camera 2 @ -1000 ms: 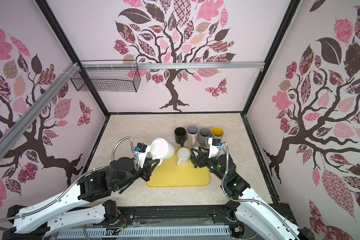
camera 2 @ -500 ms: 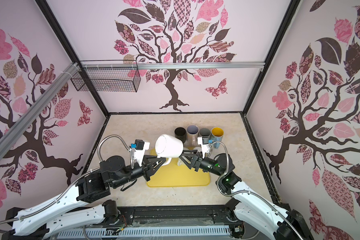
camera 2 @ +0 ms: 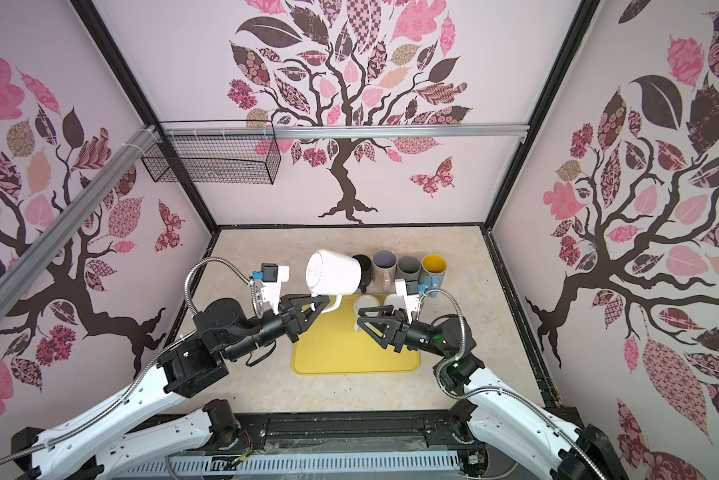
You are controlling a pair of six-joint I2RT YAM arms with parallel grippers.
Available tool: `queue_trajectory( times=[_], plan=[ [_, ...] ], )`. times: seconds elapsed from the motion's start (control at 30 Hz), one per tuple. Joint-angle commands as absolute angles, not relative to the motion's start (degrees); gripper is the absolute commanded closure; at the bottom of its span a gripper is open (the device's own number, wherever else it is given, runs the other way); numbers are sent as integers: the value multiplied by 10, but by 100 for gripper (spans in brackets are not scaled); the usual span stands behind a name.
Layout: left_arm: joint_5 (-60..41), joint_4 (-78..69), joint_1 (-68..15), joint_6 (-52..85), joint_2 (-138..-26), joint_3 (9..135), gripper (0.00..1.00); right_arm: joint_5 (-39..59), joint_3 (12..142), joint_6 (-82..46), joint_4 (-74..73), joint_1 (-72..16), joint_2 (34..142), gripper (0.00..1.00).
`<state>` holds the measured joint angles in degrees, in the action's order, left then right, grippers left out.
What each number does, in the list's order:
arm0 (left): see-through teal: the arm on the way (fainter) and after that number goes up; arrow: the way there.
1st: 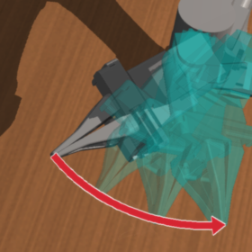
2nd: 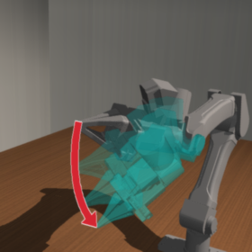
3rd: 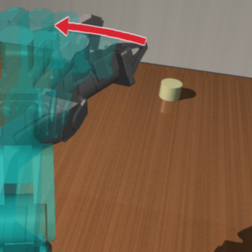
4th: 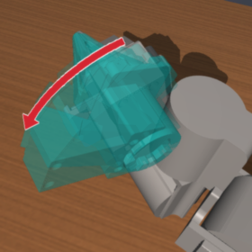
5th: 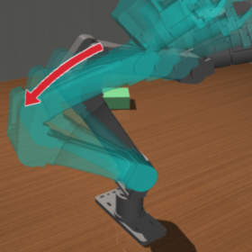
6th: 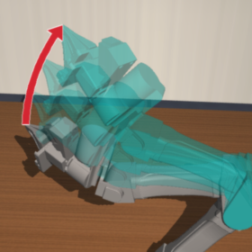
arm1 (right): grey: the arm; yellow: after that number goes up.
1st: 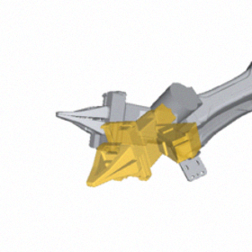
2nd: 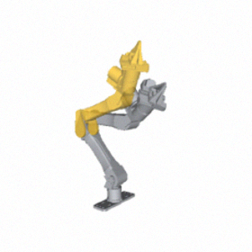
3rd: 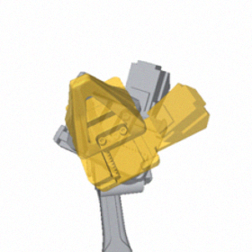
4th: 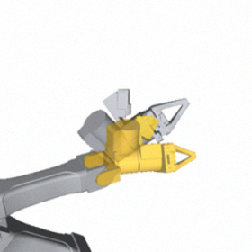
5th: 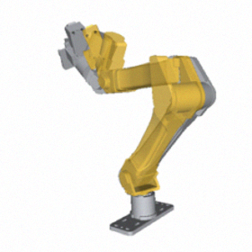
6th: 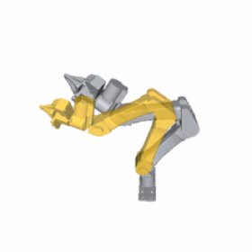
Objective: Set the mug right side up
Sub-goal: 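Raise the white mug with the left gripper while the right gripper grasps its side, then open the left gripper off the white mug while the right gripper holds it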
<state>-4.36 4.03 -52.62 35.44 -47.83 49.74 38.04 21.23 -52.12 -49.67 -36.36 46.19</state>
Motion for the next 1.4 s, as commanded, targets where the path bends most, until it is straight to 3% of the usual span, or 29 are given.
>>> queue_trajectory(
  times=[0.0,0.4,0.8,1.37],
  plan=[
    [-104,-87,-513,406,-478,475,100,394,228,-537,-546,-367,473,43],
    [-160,-250,-512,506,-514,406,100,382,265,-577,-619,-367,546,47],
    [-195,-320,-514,547,-531,365,100,347,291,-648,-724,-367,612,56],
    [-207,-288,-530,517,-545,359,100,352,340,-675,-738,-367,662,72]
  ],
)
